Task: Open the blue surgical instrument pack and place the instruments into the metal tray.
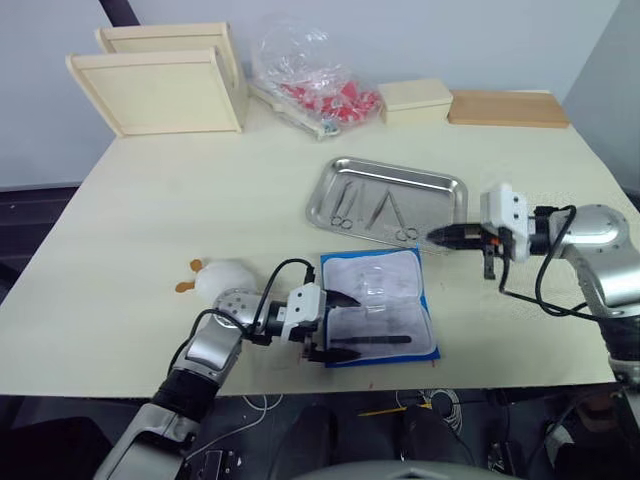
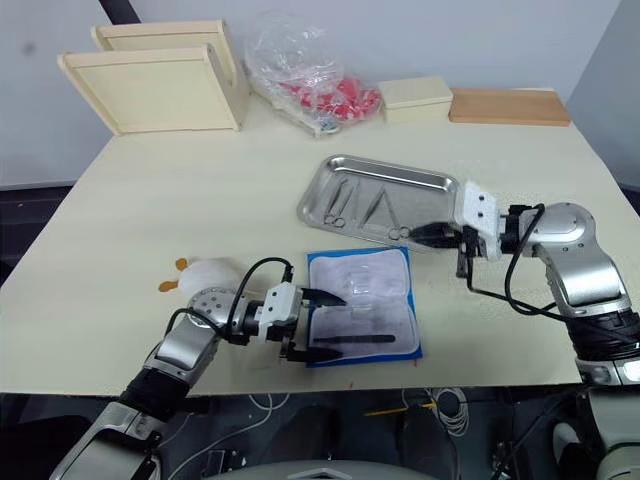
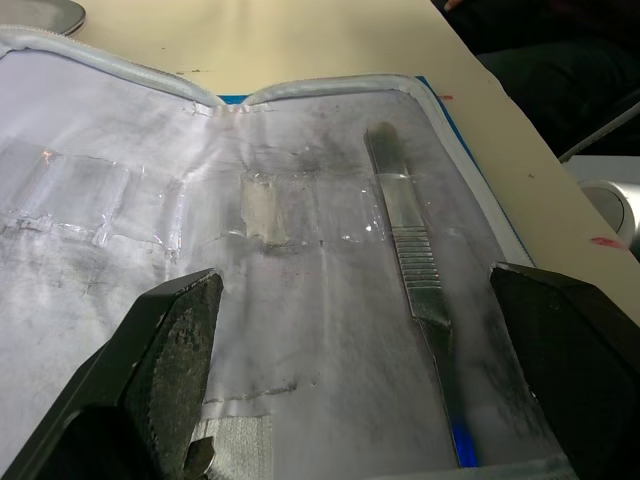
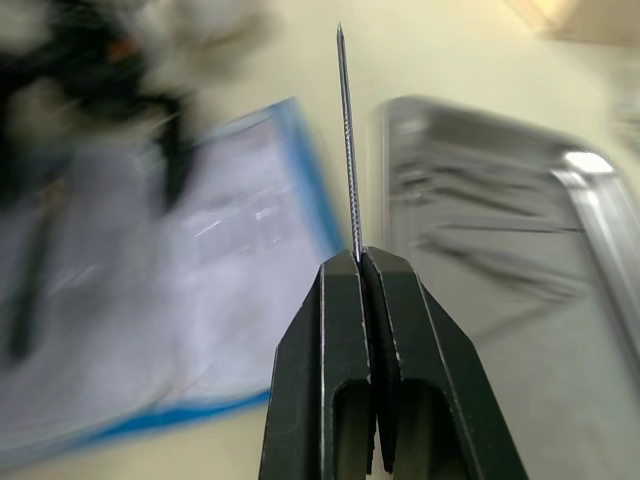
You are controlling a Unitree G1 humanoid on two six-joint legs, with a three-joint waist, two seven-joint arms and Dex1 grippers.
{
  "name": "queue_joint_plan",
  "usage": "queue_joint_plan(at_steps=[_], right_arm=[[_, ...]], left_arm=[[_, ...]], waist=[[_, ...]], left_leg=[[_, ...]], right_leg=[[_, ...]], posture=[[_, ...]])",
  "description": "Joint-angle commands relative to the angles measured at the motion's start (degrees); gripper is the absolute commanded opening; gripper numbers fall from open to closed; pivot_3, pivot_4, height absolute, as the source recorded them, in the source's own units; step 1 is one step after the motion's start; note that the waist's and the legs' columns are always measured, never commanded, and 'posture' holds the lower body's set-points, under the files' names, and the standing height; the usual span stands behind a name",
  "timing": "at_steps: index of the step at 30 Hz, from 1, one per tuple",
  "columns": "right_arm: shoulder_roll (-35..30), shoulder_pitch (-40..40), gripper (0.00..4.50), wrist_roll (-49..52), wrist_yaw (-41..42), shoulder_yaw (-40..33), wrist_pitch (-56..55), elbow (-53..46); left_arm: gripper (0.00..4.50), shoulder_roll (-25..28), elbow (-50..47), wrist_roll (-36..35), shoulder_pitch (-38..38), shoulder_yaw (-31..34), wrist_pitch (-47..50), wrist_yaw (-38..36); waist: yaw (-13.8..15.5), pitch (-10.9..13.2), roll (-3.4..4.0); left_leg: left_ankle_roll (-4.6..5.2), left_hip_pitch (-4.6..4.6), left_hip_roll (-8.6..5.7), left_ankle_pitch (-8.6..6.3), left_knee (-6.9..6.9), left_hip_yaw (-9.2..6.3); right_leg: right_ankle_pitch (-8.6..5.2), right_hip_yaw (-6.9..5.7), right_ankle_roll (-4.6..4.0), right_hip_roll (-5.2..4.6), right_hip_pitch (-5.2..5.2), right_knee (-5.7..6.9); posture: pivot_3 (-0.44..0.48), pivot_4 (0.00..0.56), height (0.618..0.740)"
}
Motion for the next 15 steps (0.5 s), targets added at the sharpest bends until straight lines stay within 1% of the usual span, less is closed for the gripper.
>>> queue_joint_plan(at_steps=[1, 5, 8, 10, 15], right_arm=[[1.6, -2.4, 0.04, 0.6, -6.8, -1.5, 8.1, -2.6], [5.3, -4.8, 0.04, 0.1, -15.2, -1.5, 17.4, -3.3], [8.7, -6.7, 0.04, -1.1, -21.9, -1.1, 23.3, -1.1], [10.7, -7.8, 0.04, -2.4, -25.8, -0.9, 25.0, 1.3], [15.3, -11.0, 0.04, -6.0, -34.2, -1.0, 25.2, 9.2]], left_arm=[[4.5, 0.5, 2.5, 2.5, 2.1, -2.8, 1.0, -0.8], [4.5, 0.4, 2.7, 2.5, 2.1, -2.8, 0.8, -0.8], [4.5, 0.5, 2.7, 2.5, 2.2, -2.7, 0.8, -0.8], [4.5, 0.6, 2.7, 2.5, 2.3, -2.7, 0.7, -0.8], [4.5, 0.9, 2.3, 2.4, 2.8, -2.4, 0.8, -0.6]], waist=[[0.1, 0.0, 0.0], [0.2, 0.0, 0.01], [0.1, 0.0, 0.02], [0.2, 0.0, 0.02], [0.1, 0.0, 0.05]], left_leg=[[0.0, -0.03, 0.0, 0.0, 0.0, 0.0], [0.01, -0.08, -0.02, -0.01, 0.0, 0.01], [0.04, -0.08, -0.03, -0.02, 0.0, 0.01], [0.04, -0.09, -0.04, -0.02, 0.0, 0.0], [0.05, -0.1, -0.06, -0.03, 0.0, 0.01]], right_leg=[[0.0, 0.0, 0.0, 0.0, -0.02, -0.01], [0.0, 0.0, 0.0, -0.02, -0.08, -0.01], [0.0, 0.0, 0.0, -0.02, -0.07, -0.02], [0.0, -0.02, 0.0, -0.02, -0.08, -0.01], [-0.01, -0.03, 0.01, -0.02, -0.08, -0.01]], posture=[[0.0, 0.15, 0.74], [0.0, 0.15, 0.74], [0.0, 0.15, 0.74], [0.0, 0.15, 0.74], [0.0, 0.15, 0.74]])
